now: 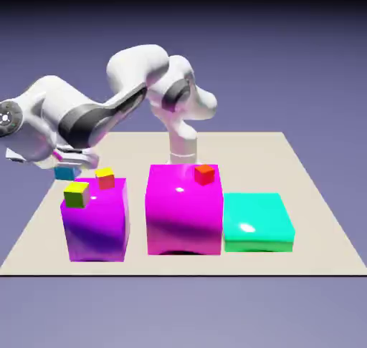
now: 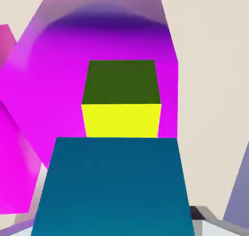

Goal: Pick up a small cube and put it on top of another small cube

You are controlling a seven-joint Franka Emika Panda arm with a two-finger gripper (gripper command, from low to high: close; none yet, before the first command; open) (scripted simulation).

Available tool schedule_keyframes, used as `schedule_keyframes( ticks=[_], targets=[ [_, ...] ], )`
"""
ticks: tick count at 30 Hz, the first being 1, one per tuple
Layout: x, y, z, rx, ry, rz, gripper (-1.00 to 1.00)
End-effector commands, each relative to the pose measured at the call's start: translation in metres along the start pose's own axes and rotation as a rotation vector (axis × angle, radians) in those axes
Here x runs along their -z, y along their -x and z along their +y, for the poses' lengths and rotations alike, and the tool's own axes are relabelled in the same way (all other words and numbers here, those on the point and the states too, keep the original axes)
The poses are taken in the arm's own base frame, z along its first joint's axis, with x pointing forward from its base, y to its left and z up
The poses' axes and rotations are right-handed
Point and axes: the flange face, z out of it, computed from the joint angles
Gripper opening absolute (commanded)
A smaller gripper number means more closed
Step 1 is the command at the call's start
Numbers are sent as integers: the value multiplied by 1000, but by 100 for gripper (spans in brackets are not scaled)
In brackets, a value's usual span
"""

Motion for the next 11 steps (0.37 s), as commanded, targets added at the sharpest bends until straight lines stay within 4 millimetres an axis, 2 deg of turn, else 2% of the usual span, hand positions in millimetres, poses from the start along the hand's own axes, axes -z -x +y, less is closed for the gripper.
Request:
schedule_keyframes(
  ticks=[1,8,9,11],
  targets=[
    [-5,-1,-1,0,1,1,-100],
    [-46,-4,-7,4,2,0,-100],
    [-46,-4,-7,4,2,0,100],
    [-40,-4,-6,2,2,0,100]
  ],
)
